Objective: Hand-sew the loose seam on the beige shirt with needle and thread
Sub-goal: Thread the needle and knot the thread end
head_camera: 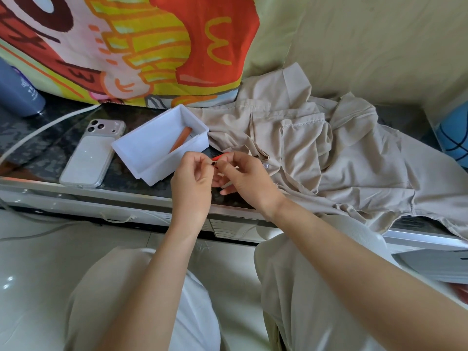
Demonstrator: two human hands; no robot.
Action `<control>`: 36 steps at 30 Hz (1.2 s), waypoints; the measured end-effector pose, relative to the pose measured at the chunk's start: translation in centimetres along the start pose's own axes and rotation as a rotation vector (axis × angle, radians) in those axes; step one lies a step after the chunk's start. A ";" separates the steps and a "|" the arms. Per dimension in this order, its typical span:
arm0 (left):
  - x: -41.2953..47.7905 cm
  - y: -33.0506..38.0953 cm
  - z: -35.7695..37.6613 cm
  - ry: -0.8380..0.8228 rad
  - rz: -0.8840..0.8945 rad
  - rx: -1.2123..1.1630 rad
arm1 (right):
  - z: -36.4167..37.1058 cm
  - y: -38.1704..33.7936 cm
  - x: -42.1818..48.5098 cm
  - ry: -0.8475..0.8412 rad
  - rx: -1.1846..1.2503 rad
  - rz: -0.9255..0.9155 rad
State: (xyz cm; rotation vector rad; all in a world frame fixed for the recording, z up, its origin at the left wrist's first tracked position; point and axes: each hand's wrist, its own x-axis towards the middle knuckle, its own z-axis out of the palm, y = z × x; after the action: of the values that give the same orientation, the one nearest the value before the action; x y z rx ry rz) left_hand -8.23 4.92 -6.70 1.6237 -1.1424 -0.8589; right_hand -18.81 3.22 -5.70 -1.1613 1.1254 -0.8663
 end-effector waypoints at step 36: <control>0.8 1.7 -1.3 0.086 -0.190 -0.624 | -1.3 0.2 0.9 0.112 0.057 -0.073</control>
State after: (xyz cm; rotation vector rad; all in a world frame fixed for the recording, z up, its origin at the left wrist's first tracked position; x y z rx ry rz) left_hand -7.25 4.33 -4.74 1.2370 -0.5761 -1.1211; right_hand -19.88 2.11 -6.07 -1.1244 1.1474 -1.0243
